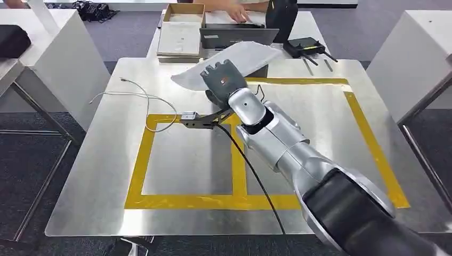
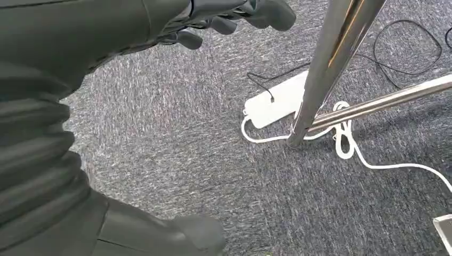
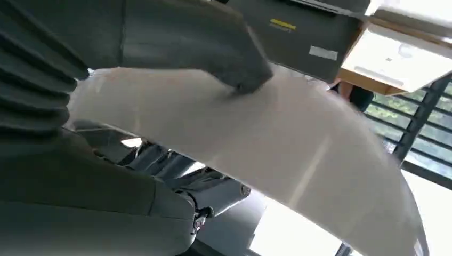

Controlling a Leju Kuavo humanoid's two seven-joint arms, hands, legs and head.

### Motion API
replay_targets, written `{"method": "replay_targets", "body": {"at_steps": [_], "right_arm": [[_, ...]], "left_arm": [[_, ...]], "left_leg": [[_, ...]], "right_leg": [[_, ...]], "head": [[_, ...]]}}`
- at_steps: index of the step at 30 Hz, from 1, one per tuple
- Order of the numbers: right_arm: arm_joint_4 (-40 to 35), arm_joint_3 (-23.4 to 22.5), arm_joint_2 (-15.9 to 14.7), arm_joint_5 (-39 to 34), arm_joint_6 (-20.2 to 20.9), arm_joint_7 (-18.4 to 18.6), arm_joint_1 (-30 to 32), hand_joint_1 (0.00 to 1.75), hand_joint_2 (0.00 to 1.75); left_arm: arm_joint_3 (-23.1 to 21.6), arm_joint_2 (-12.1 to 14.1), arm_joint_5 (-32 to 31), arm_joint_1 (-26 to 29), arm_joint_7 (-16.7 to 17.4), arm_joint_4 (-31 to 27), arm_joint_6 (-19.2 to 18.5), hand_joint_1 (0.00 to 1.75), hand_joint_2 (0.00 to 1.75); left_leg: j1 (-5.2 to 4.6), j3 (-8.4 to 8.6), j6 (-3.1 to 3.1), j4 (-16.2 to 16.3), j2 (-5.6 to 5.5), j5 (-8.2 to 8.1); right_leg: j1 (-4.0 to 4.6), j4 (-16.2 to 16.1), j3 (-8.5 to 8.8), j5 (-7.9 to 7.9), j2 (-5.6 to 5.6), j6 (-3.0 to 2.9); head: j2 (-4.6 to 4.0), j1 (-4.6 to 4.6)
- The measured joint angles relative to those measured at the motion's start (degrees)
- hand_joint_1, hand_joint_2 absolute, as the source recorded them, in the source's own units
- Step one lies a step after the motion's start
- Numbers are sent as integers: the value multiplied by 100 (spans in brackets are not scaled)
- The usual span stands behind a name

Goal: Take the parts from the cabinet and place them on the table.

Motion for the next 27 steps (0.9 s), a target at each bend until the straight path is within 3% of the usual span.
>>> {"method": "replay_targets", "body": {"at_steps": [9,18,19,27], "right_arm": [[75,13,-59,-162,-286,-39,6,0,0],[75,11,-203,-302,-612,-37,4,0,0],[75,11,-225,-312,-644,-39,4,0,0],[64,-94,-373,-583,-992,-135,-104,0,0]], "left_arm": [[2,-20,63,-7,343,2,197,0,0],[4,13,129,6,337,4,112,0,0],[4,18,140,7,339,4,114,0,175],[63,98,181,58,398,4,114,0,175]], "left_leg": [[7,12,-11,0,7,29],[10,17,-20,0,8,35],[10,17,-20,0,8,35],[-14,10,18,34,7,9]], "right_leg": [[5,11,0,19,-3,27],[7,21,0,20,-4,27],[7,21,0,20,-3,27],[-2,18,9,15,-3,60]], "head": [[0,0],[0,0],[0,0],[0,0]]}}
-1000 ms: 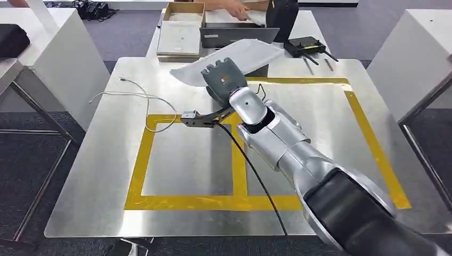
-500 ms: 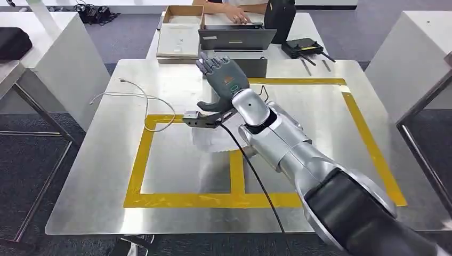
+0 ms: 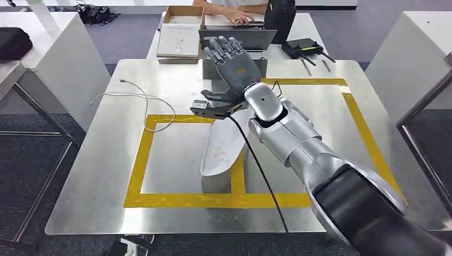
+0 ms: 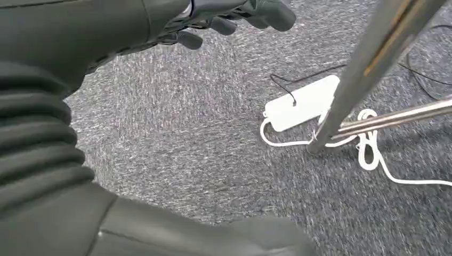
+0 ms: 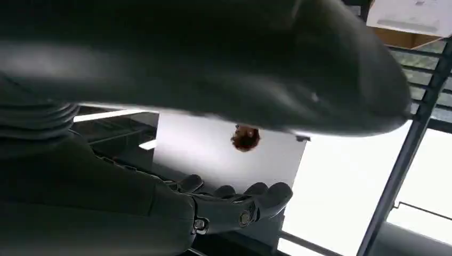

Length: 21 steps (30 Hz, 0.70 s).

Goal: Take the parts from the cabinet and place them on the table.

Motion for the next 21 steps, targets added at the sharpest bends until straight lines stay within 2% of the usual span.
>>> {"method": "replay_targets", "body": {"at_steps": [3,4,5,6,8,9,10,11,12,14,15,16,19,20,21], "right_arm": [[-17,-37,-22,-4,-9,-5,-25,0,0],[-20,-40,-24,-7,-26,-4,-40,0,0],[-42,-44,-35,-11,-75,-7,-40,0,0],[-59,-50,-62,-15,-158,-9,-65,0,0],[-96,-53,-92,-11,-324,-53,-103,0,0],[-118,-53,-118,-4,-409,-66,-102,0,0],[-147,-53,-145,-4,-488,-57,-102,0,0],[-206,-53,-193,-4,-613,-15,-102,0,0],[-289,-61,-236,-13,-722,39,-110,0,0],[-523,-112,-357,-70,-864,114,-137,0,0],[-676,-145,-433,-94,-907,142,-153,0,0],[-879,-173,-494,-101,-914,153,-155,0,0],[-1518,-184,-890,-125,-846,240,-38,0,0],[-1726,-184,-1019,-155,-830,260,40,0,0],[-2019,-186,-1188,-204,-802,291,140,0,0]], "left_arm": [[31,13,9,8,0,0,0,0,175],[35,11,15,7,2,0,-4,0,175],[35,-13,29,6,7,2,-22,0,175],[37,0,35,7,7,0,-35,0,175],[44,7,57,19,0,0,-57,0,175],[50,9,77,27,-26,0,-57,0,175],[61,15,90,36,-50,0,-57,0,175],[75,17,110,49,-83,0,-57,0,175],[81,17,129,63,-105,0,-59,0,175],[85,22,164,91,-127,0,-59,0,175],[88,57,175,99,-129,-2,-66,0,175],[90,55,184,104,-133,0,-77,0,175],[118,79,247,148,-188,0,-109,0,175],[133,90,258,174,-203,0,-109,0,175],[142,94,284,217,-230,0,-111,0,175]], "left_leg": [[-7,1,33,6,1,0],[23,18,54,-39,6,24],[62,41,78,-82,34,54],[68,41,86,-93,37,59],[72,33,98,-93,56,66],[76,28,97,-91,63,65],[86,22,95,-82,64,65],[99,17,88,-69,64,65],[119,12,71,-47,63,59],[157,-1,3,10,61,39],[153,-23,-44,32,58,41],[152,-39,-102,34,48,67],[166,-46,-248,-30,31,155],[182,-78,-275,-22,30,137],[188,-143,-282,92,50,-26]], "right_leg": [[-18,-9,8,12,2,41],[-1,-4,12,9,9,53],[-7,44,-3,-55,2,78],[-4,206,-71,-192,-19,128],[-72,1077,-456,-683,-21,192],[-102,1525,-660,-860,-25,216],[-134,1812,-795,-901,-33,239],[-166,1782,-776,-782,-46,262],[-193,1484,-626,-563,-61,283],[-232,455,-93,-73,-91,314],[-237,117,66,-130,-105,330],[-172,142,50,-62,-57,254],[-144,108,-8,-42,-62,131],[-198,43,-9,28,-80,57],[-191,18,-29,74,-79,18]], "head": [[0,0],[0,-2],[0,-4],[0,31],[0,55],[0,57],[0,57],[0,57],[0,59],[0,66],[0,79],[0,72],[0,63],[0,66],[0,59]]}}
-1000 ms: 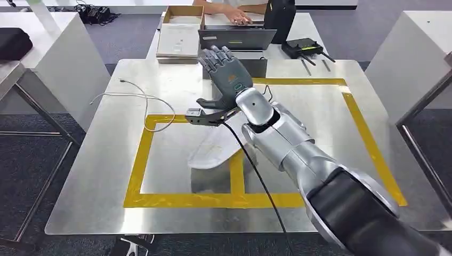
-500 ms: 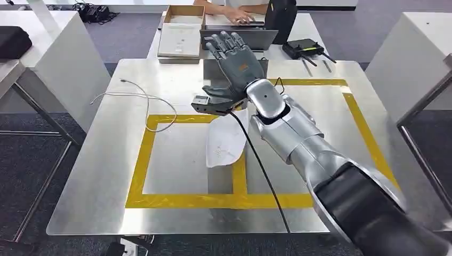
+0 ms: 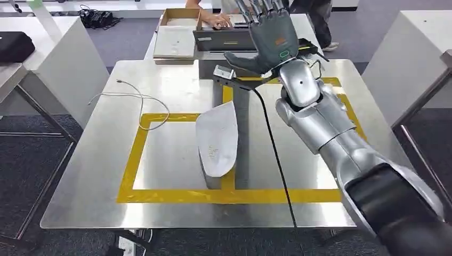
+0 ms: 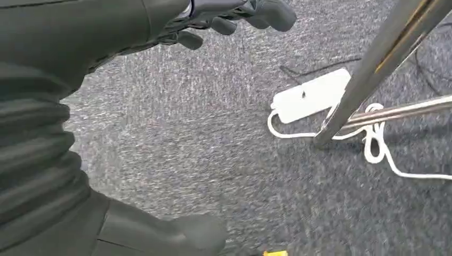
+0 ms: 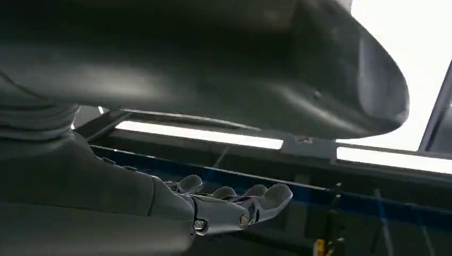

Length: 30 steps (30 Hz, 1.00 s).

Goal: Take the parts from the cabinet and place them on the table.

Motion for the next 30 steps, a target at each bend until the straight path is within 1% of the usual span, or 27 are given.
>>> {"method": "replay_targets", "body": {"at_steps": [1,2,3,4,5,6,7,8,9,10,12,13,14,15,16,18,19,20,21,22,23,24,25,26,28,29,30], "right_arm": [[-240,-7,-173,-17,6,37,100,0,0],[-461,-15,-308,-37,9,66,228,0,0],[-721,-28,-503,-48,-4,91,366,0,0],[-935,-44,-669,-48,-24,128,524,0,0],[-1149,-72,-826,-50,-51,166,708,0,0],[-1392,-122,-995,-59,-66,196,841,0,0],[-1584,-175,-1125,-74,-68,225,934,0,0],[-1775,-232,-1255,-116,-63,240,1001,0,0],[-1995,-316,-1399,-157,-59,247,1065,0,0],[-2175,-395,-1544,-194,-59,245,1120,0,0],[-2522,-542,-1770,-249,-57,214,1289,0,0],[-2651,-599,-1871,-262,-57,214,1355,0,0],[-2742,-641,-1958,-275,-55,216,1397,0,0],[-2827,-682,-2030,-280,-53,214,1434,0,0],[-2891,-717,-2085,-280,-44,210,1442,0,0],[-3004,-750,-2155,-277,-44,218,1488,0,0],[-3061,-756,-2214,-280,-68,234,1572,0,0],[-3156,-780,-2320,-314,-127,247,1670,0,0],[-3259,-837,-2427,-354,-175,249,1755,0,0],[-3368,-914,-2531,-387,-228,260,1825,0,0],[-3508,-1026,-2648,-406,-286,262,1893,0,0],[-3650,-1168,-2766,-404,-341,267,1983,0,0],[-3805,-1299,-2845,-404,-389,273,2087,0,0],[-3950,-1453,-2953,-404,-418,286,2223,0,0],[-4106,-1657,-3062,-402,-437,288,2369,0,0],[-4185,-1740,-3103,-389,-437,288,2426,0,0],[-4258,-1799,-3116,-352,-441,303,2462,0,0]], "left_arm": [[11,13,4,22,-8,0,0,0,175],[31,26,13,31,-17,0,2,0,175],[44,44,43,40,-30,0,0,0,175],[55,59,79,58,-52,0,2,0,175],[79,72,114,90,-74,0,0,0,175],[105,81,140,125,-100,0,2,0,175],[127,90,173,150,-125,0,2,0,175],[144,101,186,165,-140,0,0,0,175],[175,114,199,169,-159,0,2,0,175],[194,114,210,177,-173,0,2,0,175],[230,114,236,211,-181,0,2,0,175],[245,114,245,228,-186,0,2,0,175],[262,100,247,235,-186,2,2,0,175],[273,92,251,229,-188,2,2,0,175],[280,96,256,228,-188,0,2,0,175],[284,96,262,228,-188,0,2,0,175],[299,96,280,227,-188,0,2,0,175],[332,96,299,227,-181,0,4,0,175],[345,94,308,231,-177,0,6,0,175],[361,92,315,240,-175,2,18,0,175],[374,90,330,247,-175,2,33,0,175],[387,87,354,248,-175,2,44,0,175],[411,83,365,247,-175,2,53,0,175],[435,79,371,247,-175,2,55,0,175],[463,81,376,264,-175,2,57,0,175],[468,81,378,272,-173,2,59,0,175],[474,90,382,268,-166,2,63,0,175]], "left_leg": [[-3,-95,5,304,1,-275],[-7,-239,0,759,-1,-559],[-13,-364,-5,1177,0,-772],[-17,-439,-5,1491,-1,-889],[-26,-400,4,1564,0,-868],[-35,-235,25,1376,-1,-735],[-46,15,51,1004,-1,-553],[-55,331,84,477,-3,-360],[-66,516,119,93,-14,-426],[-96,629,124,49,-29,-451],[-104,566,157,7,-33,-418],[-109,548,190,7,-32,-397],[-89,531,251,-50,-25,-346],[-70,518,295,-74,-15,-296],[-67,479,332,-83,-8,-261],[-73,389,355,-76,14,-206],[-73,344,359,-69,17,-177],[-73,304,362,-61,15,-155],[-73,271,358,-47,7,-135],[-73,244,349,-31,-4,-122],[-73,230,337,-18,-13,-114],[-73,227,320,-8,-19,-104],[-87,198,285,-10,-25,-81],[-77,189,230,-28,-33,-43],[-75,183,159,-53,-30,11],[-107,183,115,-67,-33,43],[-98,146,106,-46,-33,-10]], "right_leg": [[0,-1,-33,30,-1,-44],[10,1,-65,50,-3,-46],[24,3,-89,71,-6,-52],[40,6,-114,86,-11,-55],[55,18,-137,97,-13,-52],[60,36,-163,104,-13,-48],[62,60,-184,107,-10,-42],[62,92,-201,106,-7,-39],[60,116,-223,103,-11,-27],[83,126,-265,122,-5,15],[76,114,-278,178,-1,94],[75,89,-280,208,-1,139],[83,88,-293,228,14,172],[58,170,-345,85,17,199],[61,425,-445,-165,9,230],[44,1322,-774,-692,7,287],[42,1737,-900,-853,7,302],[33,1857,-896,-852,6,309],[24,1700,-759,-731,6,308],[23,1298,-486,-527,5,297],[26,768,-155,-319,3,278],[31,220,173,-208,-3,248],[61,38,286,-322,-4,223],[94,33,247,-249,7,197],[110,30,202,-225,9,157],[94,-7,184,-179,6,98],[30,-50,173,-122,-8,58]], "head": [[0,-44],[0,-68],[0,-81],[0,-83],[0,-83],[0,-83],[0,-85],[0,-85],[0,-83],[0,-81],[0,-81],[0,-76],[0,-74],[0,-68],[0,-19],[0,4],[0,4],[0,7],[0,9],[0,11],[0,18],[0,22],[0,20],[0,26],[0,35],[0,35],[0,35]]}}
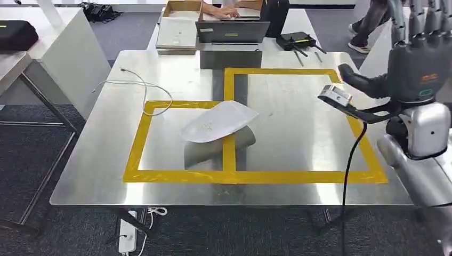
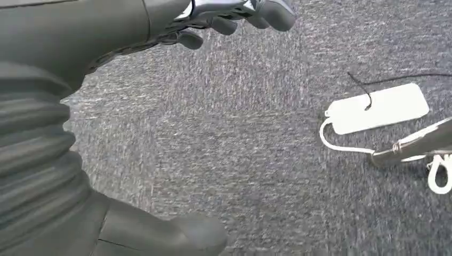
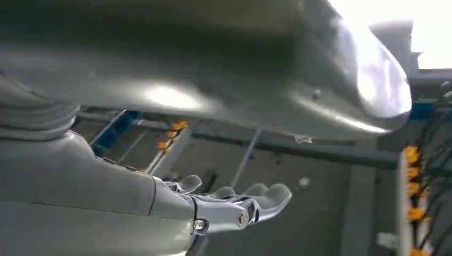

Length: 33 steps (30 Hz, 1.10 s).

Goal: Take the parts from the cabinet and place them on the table.

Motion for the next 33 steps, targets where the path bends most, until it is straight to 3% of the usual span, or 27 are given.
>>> {"method": "replay_targets", "body": {"at_steps": [1,3,4,5,6,7,9,10,11,14,15,16,17,19,20,21,22,23,24,25,26,27,29,30,31,32,33], "right_arm": [[-44,-38,-15,20,-2,20,39,0,0],[-192,-181,-111,46,-50,92,239,0,0],[-283,-296,-215,42,-68,132,375,0,0],[-390,-438,-324,-6,-70,153,539,0,0],[-534,-615,-449,-83,-57,149,777,0,0],[-716,-852,-591,-171,-46,107,1087,0,0],[-1114,-1497,-844,-293,-72,-13,1659,0,0],[-1289,-1776,-888,-303,-100,-56,1889,0,0],[-1476,-2069,-916,-312,-151,-107,2210,0,0],[-2069,-2950,-912,-317,-276,-245,3061,0,0],[-2203,-3184,-907,-323,-291,-264,3221,0,0],[-2287,-3319,-907,-332,-302,-277,3334,0,0],[-2370,-3436,-907,-332,-300,-284,3436,0,0],[-2520,-3643,-899,-325,-286,-284,3709,0,0],[-2594,-3759,-888,-310,-293,-284,3841,0,0],[-2665,-3874,-868,-306,-313,-288,3967,0,0],[-2758,-4023,-853,-308,-341,-293,4093,0,0],[-2851,-4167,-846,-325,-359,-299,4234,0,0],[-2973,-4342,-846,-380,-367,-310,4377,0,0],[-3099,-4524,-844,-447,-372,-345,4504,0,0],[-3243,-4718,-837,-517,-382,-404,4640,0,0],[-3362,-4888,-811,-577,-387,-435,4807,0,0],[-3586,-5162,-766,-609,-389,-513,4966,0,0],[-3678,-5250,-724,-605,-387,-533,5061,0,0],[-3772,-5313,-667,-564,-389,-572,5127,0,0],[-3846,-5361,-606,-518,-400,-601,5203,0,0],[-3950,-5421,-507,-467,-422,-623,5278,0,0]], "left_arm": [[2,-13,0,2,9,2,0,0,175],[15,-11,2,-3,61,2,7,0,175],[30,-11,2,3,81,2,13,0,175],[33,-11,-4,10,118,2,24,0,175],[33,-20,-11,14,156,4,26,0,175],[35,-28,-13,19,186,4,28,0,175],[39,-35,-13,43,236,4,42,0,175],[44,-35,-13,41,241,4,41,0,175],[50,-39,-13,42,238,4,50,0,175],[57,-63,-68,65,232,4,63,0,175],[63,-94,-81,74,232,5,70,0,175],[66,-94,-85,72,232,4,76,0,175],[68,-94,-90,67,232,4,76,0,175],[70,-100,-100,57,219,4,76,0,175],[70,-103,-120,56,214,4,76,0,175],[70,-107,-129,55,210,4,76,0,175],[68,-114,-140,55,197,4,76,0,175],[68,-125,-147,53,175,4,76,0,175],[70,-133,-162,47,155,4,76,0,175],[70,-138,-177,40,138,2,76,0,175],[70,-146,-190,41,118,4,76,0,175],[70,-149,-192,44,105,2,76,0,175],[70,-155,-192,38,114,4,81,0,175],[70,-153,-192,45,122,4,94,0,175],[72,-162,-192,45,131,7,101,0,175],[72,-177,-192,45,133,9,103,0,175],[72,-181,-192,43,155,11,107,0,175]], "left_leg": [[-8,-79,-25,176,12,-230],[-1,-334,-53,1032,16,-839],[-3,-451,-66,1468,15,-1039],[-3,-480,-68,1712,16,-1104],[-2,-394,-62,1689,16,-1031],[-3,-170,-47,1422,16,-861],[-3,529,-4,376,5,-504],[-8,678,20,100,-25,-675],[-39,734,40,37,-55,-635],[-67,652,139,21,-58,-569],[-36,636,217,-43,-25,-493],[-35,585,249,-52,5,-446],[-35,517,284,-51,24,-396],[-47,360,313,-37,51,-284],[-52,273,314,-25,58,-228],[-55,187,308,-11,61,-174],[-55,108,301,5,67,-126],[-54,35,292,21,68,-79],[-53,-32,275,41,67,-31],[-55,-64,246,65,66,14],[-71,-86,200,72,48,59],[-73,-46,162,30,44,99],[-58,-46,92,-6,46,181],[-76,-62,44,-3,43,213],[-52,-115,21,108,41,1],[-49,-193,10,339,42,-360],[-46,-261,-8,718,43,-746]], "right_leg": [[2,-7,-30,36,-3,-40],[7,11,-109,89,-19,-69],[15,32,-155,110,-38,-72],[22,53,-202,130,-47,-66],[24,73,-241,145,-68,-61],[25,92,-275,157,-88,-48],[23,150,-338,176,-110,-17],[25,164,-368,190,-118,7],[37,172,-400,221,-120,47],[16,130,-408,336,-116,167],[-9,140,-441,303,-80,201],[-21,245,-499,131,-54,232],[-16,550,-623,-185,-42,254],[-30,1457,-913,-745,-41,293],[-33,1787,-978,-823,-40,298],[-33,1853,-917,-716,-40,296],[-33,1689,-744,-517,-41,293],[-36,1344,-469,-297,-42,287],[-38,833,-89,-158,-45,277],[-36,278,276,-339,-54,253],[21,-13,432,-444,-60,209],[23,40,378,-370,-46,147],[43,27,328,-343,-33,93],[-4,-27,294,-260,-44,30],[-10,-27,239,-193,-56,-12],[-11,-27,166,-133,-48,-64],[-10,-24,88,-69,-46,-58]], "head": [[0,-9],[0,-83],[0,-85],[0,-90],[0,-94],[0,-94],[0,-96],[0,-96],[0,-92],[0,-85],[0,-90],[0,-76],[0,-55],[0,-39],[0,-37],[0,-35],[0,-33],[0,-31],[0,-28],[0,-24],[0,-30],[0,-31],[0,-22],[0,-31],[0,-32],[0,-50],[0,-70]]}}
